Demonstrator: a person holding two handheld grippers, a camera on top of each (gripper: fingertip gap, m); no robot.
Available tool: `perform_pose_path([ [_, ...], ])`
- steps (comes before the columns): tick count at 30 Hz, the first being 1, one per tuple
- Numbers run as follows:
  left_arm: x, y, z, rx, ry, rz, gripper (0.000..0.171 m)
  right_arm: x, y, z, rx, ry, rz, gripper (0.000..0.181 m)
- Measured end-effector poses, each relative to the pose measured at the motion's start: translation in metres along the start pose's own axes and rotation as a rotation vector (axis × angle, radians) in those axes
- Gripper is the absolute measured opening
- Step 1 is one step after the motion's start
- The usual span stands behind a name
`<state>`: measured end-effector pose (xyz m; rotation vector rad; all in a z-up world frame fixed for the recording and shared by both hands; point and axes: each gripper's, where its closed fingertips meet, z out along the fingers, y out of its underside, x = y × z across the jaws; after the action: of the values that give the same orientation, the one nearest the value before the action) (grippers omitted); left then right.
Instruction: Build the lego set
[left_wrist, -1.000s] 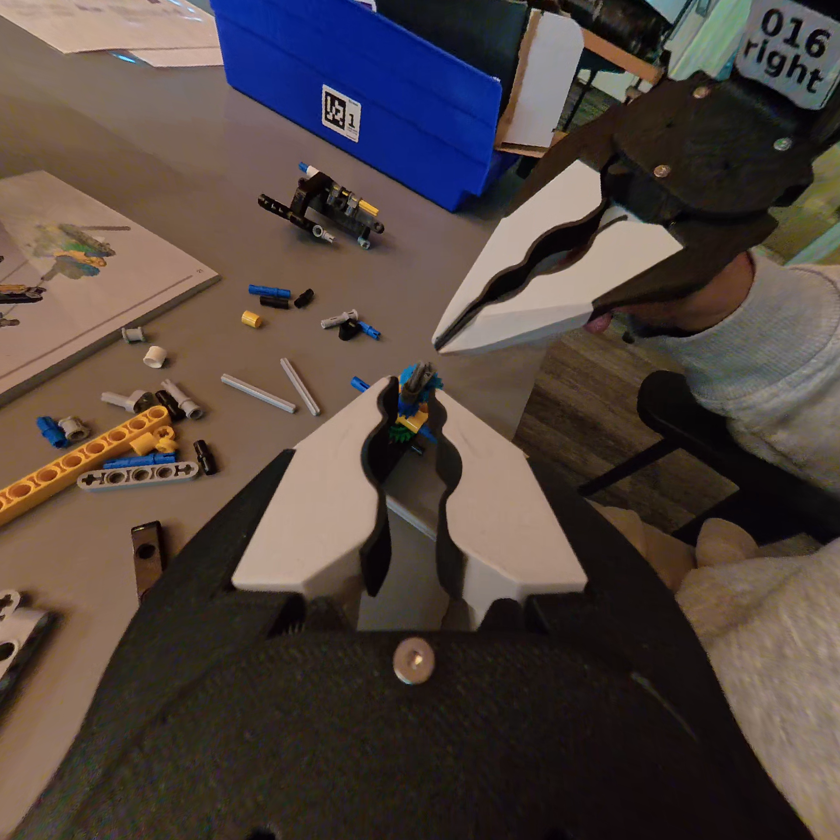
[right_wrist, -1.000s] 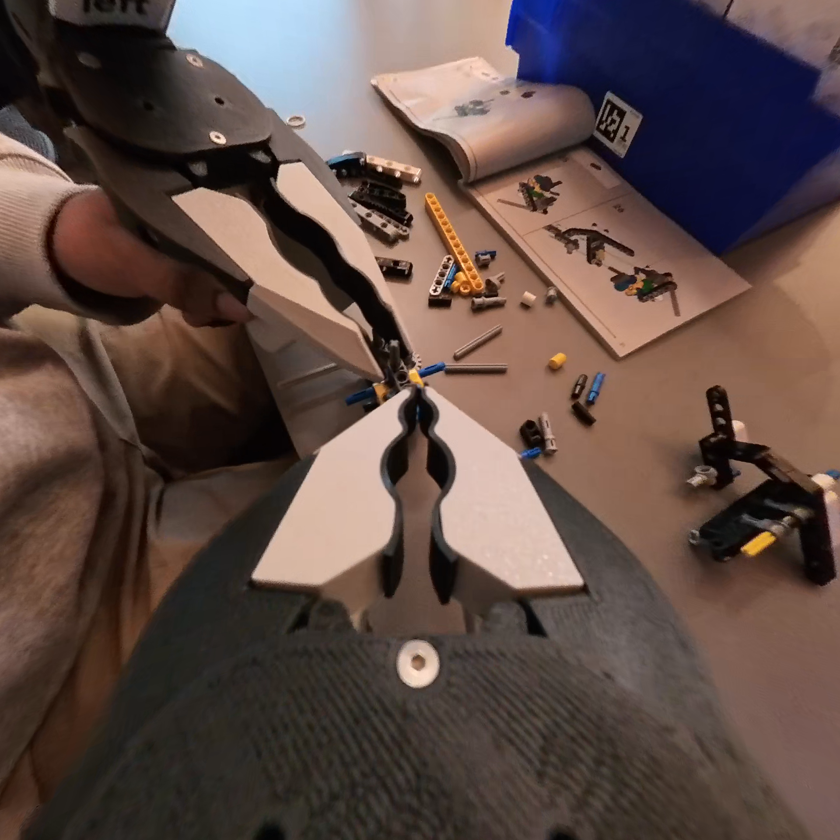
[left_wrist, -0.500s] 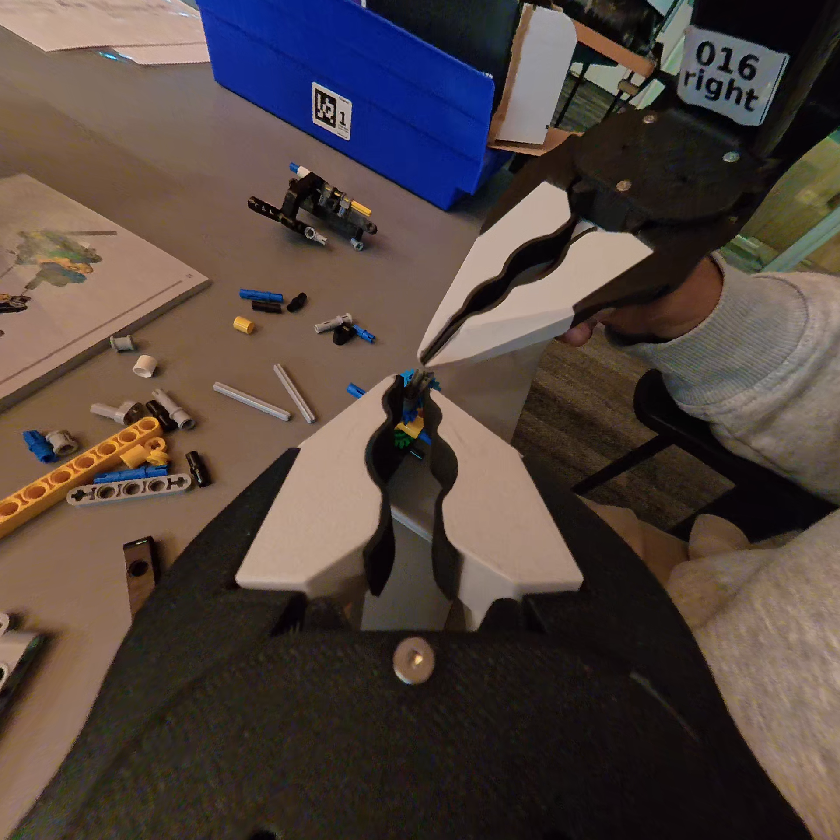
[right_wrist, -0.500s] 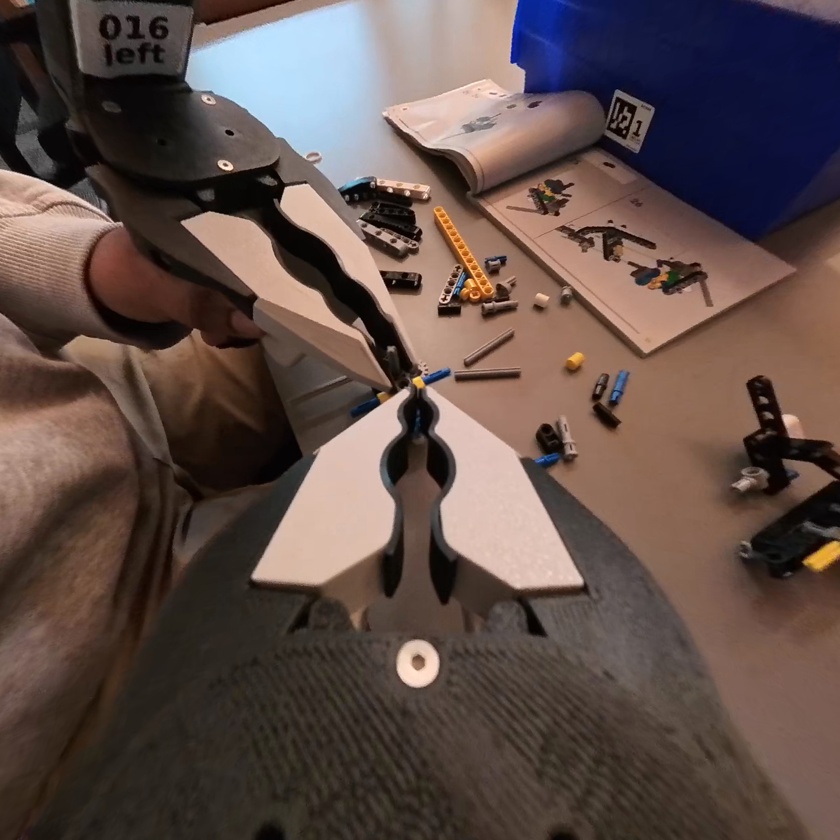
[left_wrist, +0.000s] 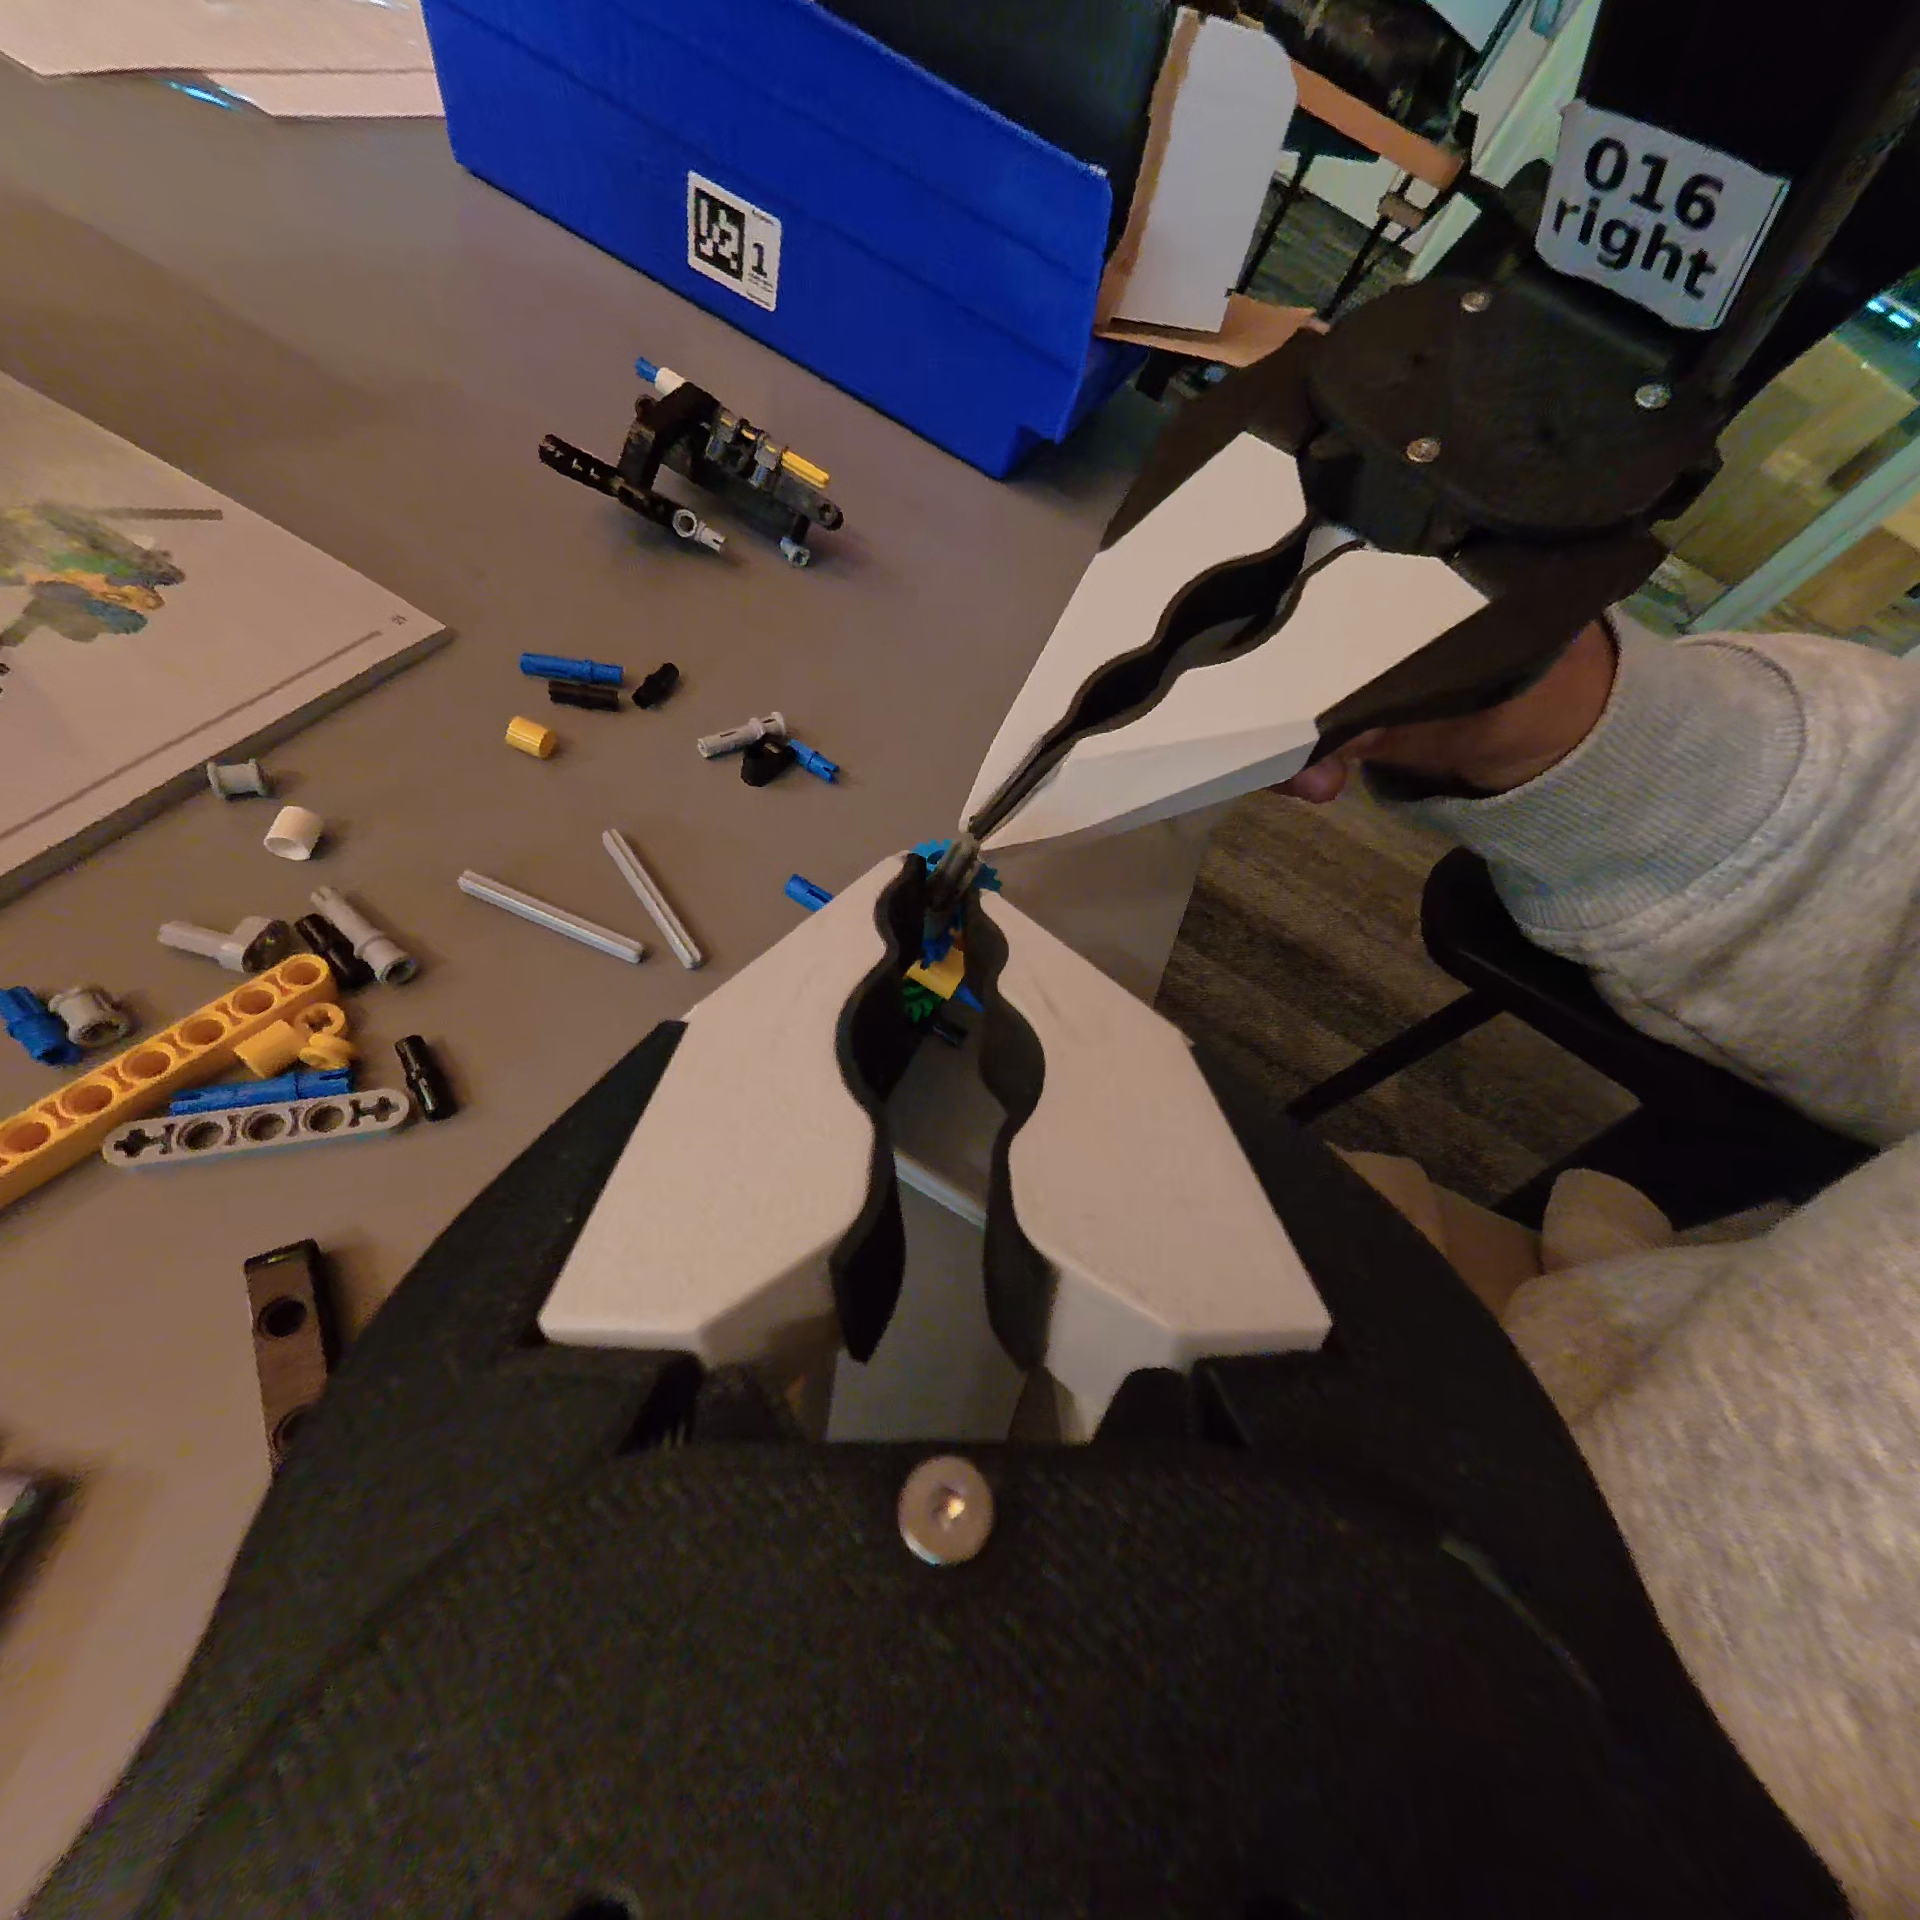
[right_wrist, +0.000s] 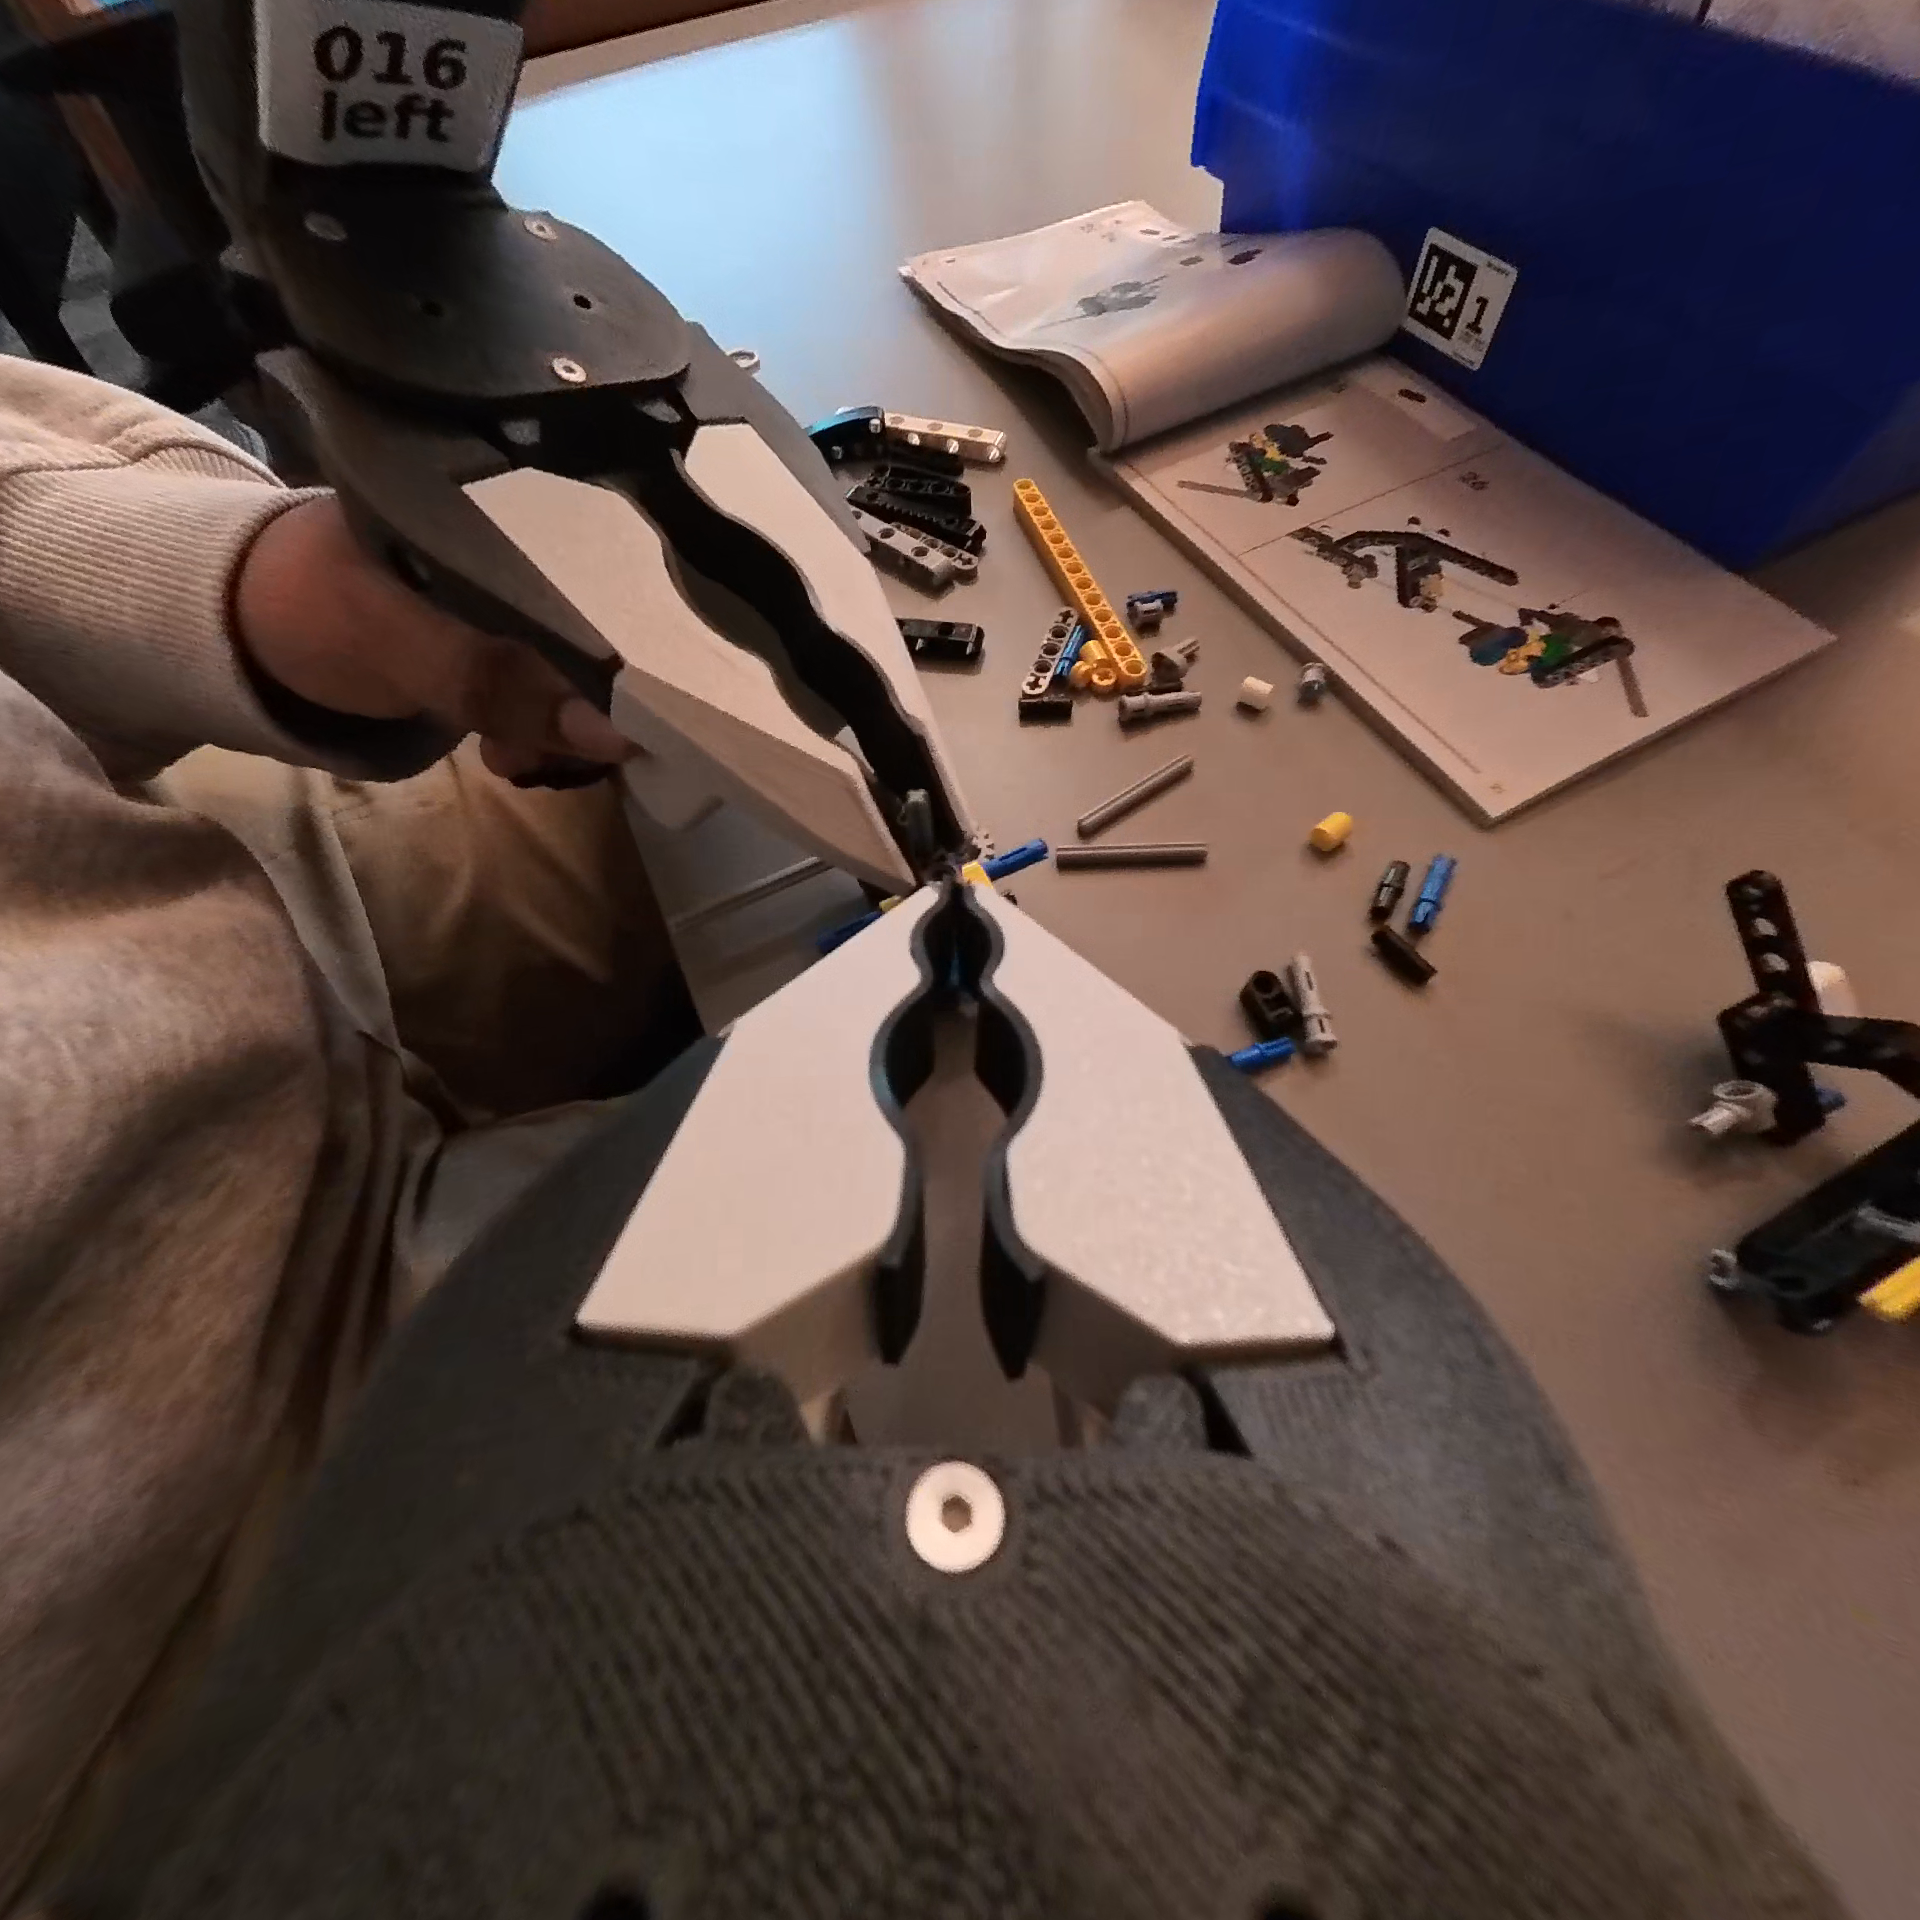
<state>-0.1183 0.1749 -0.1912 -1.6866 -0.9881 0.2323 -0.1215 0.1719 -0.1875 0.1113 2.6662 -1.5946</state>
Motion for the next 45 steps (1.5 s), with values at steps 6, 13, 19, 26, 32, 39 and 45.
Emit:
perform_pose_path([
  [6,0.0,-0.001,0.0,0.003,-0.002,-0.01,0.005,0.005,0.0,0.0,0.006,0.053,-0.014,0.0],
  [13,0.001,0.0,0.0,0.001,0.0,-0.009,0.005,0.006,0.0,-0.008,0.111,0.05,0.09,0.01],
  [19,0.0,-0.001,0.0,0.004,0.001,-0.017,0.005,-0.002,0.003,0.0,0.096,0.045,0.073,0.015],
  [26,0.0,-0.001,0.001,0.006,-0.004,-0.019,0.005,0.0,0.006,0.002,0.068,0.072,0.04,0.009],
  [32,0.0,-0.001,0.001,0.007,-0.007,-0.021,0.005,0.001,0.007,0.001,0.07,0.086,0.034,0.007],
  [39,0.001,-0.001,0.0,-0.002,-0.02,-0.024,0.016,0.001,0.006,0.0,0.079,0.081,0.042,0.008],
  [45,0.004,-0.006,-0.015,0.041,-0.032,-0.017,0.022,0.005,0.002,-0.008,0.109,0.096,0.08,0.014],
])
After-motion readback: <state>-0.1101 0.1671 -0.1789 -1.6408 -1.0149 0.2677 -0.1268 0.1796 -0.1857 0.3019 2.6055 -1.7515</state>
